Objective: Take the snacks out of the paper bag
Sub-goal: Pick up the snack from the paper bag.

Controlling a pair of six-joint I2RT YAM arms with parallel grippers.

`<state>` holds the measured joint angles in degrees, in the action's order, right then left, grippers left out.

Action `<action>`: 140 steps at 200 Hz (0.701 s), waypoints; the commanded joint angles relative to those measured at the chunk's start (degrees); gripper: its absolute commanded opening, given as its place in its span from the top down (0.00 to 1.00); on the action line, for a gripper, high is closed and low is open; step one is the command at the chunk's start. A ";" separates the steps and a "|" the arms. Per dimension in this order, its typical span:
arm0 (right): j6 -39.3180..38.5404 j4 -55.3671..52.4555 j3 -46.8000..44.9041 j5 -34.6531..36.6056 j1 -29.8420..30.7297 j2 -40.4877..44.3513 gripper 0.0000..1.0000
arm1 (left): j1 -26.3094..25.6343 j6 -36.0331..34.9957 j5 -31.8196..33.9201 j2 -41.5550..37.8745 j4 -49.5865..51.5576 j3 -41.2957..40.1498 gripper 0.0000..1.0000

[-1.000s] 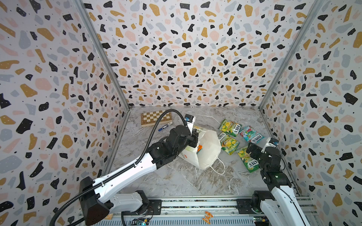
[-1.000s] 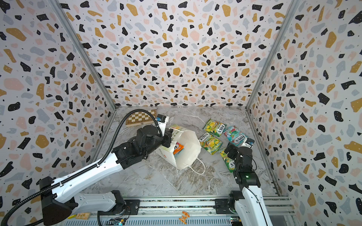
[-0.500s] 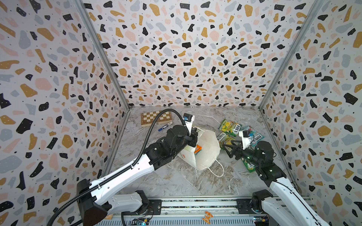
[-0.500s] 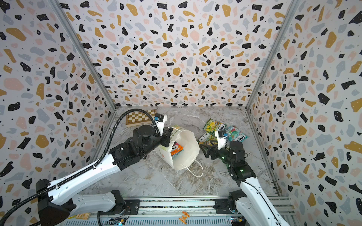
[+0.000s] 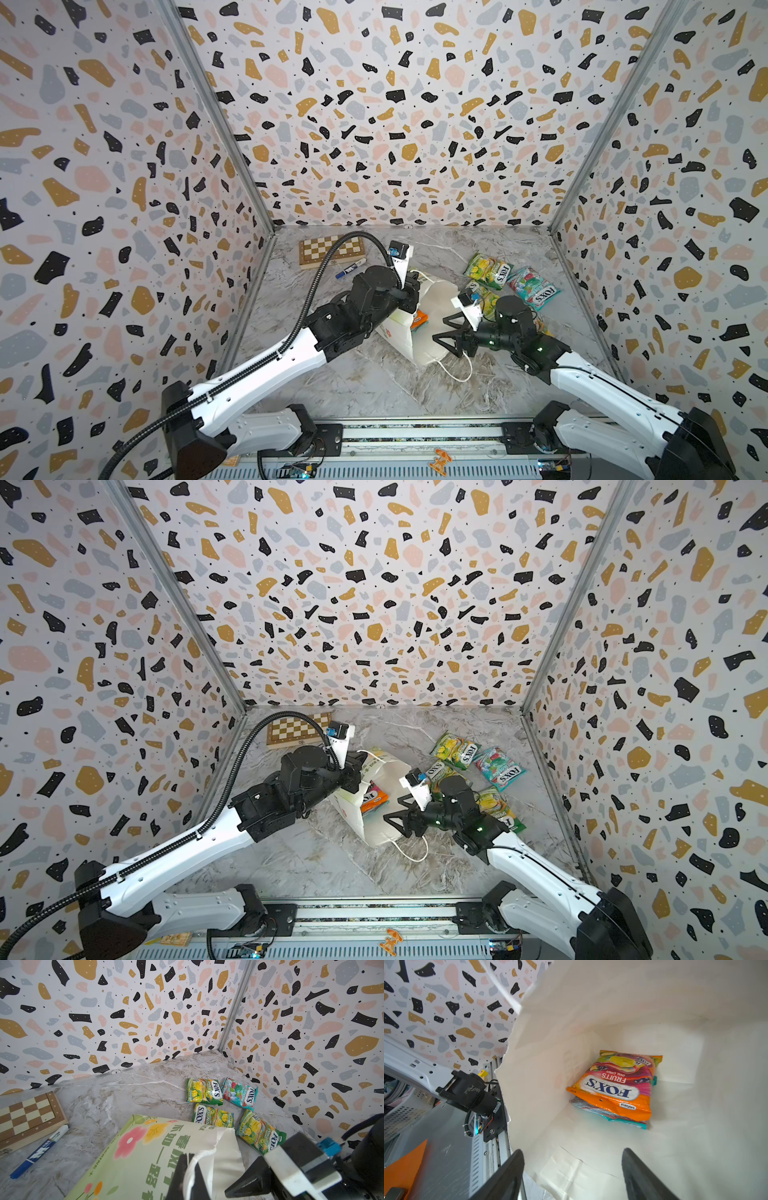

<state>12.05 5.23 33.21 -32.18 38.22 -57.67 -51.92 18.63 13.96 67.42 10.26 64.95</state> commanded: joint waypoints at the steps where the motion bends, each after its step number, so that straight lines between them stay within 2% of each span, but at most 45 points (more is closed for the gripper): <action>1: -1.90 0.83 2.56 2.96 1.89 -2.61 0.25 | -0.21 -0.86 -0.07 -1.41 -3.58 -0.38 1.00; 70: 1.08 0.97 6.12 9.38 4.26 -13.10 0.28 | -0.24 -0.77 -0.03 -1.74 -3.80 -0.56 1.00; 140: 16.71 5.21 8.78 13.29 4.32 -21.72 0.33 | -0.27 -0.65 -0.16 -1.59 -4.11 -0.67 1.00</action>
<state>21.37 7.75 40.16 -21.10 42.28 -77.82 -51.92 18.63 13.96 67.18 10.09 64.62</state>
